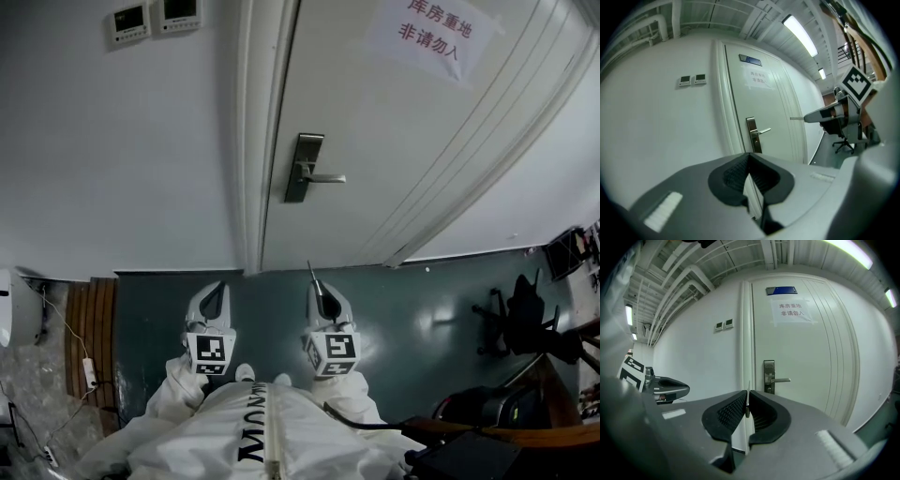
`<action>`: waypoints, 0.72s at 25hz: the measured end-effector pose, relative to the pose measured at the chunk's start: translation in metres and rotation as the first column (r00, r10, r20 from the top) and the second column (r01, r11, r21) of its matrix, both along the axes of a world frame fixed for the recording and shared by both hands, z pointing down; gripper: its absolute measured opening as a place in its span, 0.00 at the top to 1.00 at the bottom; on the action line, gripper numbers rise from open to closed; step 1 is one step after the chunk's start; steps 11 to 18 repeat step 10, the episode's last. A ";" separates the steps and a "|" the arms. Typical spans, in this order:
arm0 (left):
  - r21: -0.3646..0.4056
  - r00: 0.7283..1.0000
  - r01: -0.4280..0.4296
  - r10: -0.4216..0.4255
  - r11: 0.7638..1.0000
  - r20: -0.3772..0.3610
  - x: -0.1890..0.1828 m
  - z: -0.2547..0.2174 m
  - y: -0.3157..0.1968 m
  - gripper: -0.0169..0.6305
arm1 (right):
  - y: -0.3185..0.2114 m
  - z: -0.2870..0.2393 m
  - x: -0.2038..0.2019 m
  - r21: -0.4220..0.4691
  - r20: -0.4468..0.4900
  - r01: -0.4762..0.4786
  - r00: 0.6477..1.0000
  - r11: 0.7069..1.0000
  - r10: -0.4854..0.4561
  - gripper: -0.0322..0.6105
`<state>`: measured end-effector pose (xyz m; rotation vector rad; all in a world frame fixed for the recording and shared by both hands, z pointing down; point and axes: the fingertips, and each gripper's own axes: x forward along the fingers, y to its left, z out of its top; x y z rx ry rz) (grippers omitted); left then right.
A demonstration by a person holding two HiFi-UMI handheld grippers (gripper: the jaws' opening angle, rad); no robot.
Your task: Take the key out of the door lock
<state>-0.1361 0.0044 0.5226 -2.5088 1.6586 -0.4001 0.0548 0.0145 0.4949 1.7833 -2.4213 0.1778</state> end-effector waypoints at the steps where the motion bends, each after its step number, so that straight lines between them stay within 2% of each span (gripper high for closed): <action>1: 0.000 1.000 -0.006 0.006 1.000 0.002 0.005 0.000 0.001 0.97 | 0.002 0.001 0.004 -0.003 0.005 -0.005 1.000 1.000 0.005 0.91; 10: 0.004 0.999 -0.048 0.047 0.999 0.013 0.038 -0.001 0.003 0.97 | 0.011 0.008 0.028 -0.017 0.013 -0.025 1.000 1.000 0.025 0.91; 18: 0.004 0.999 -0.048 0.047 0.999 0.013 0.038 -0.001 0.003 0.97 | 0.011 0.008 0.028 -0.017 0.013 -0.025 1.000 1.000 0.025 0.91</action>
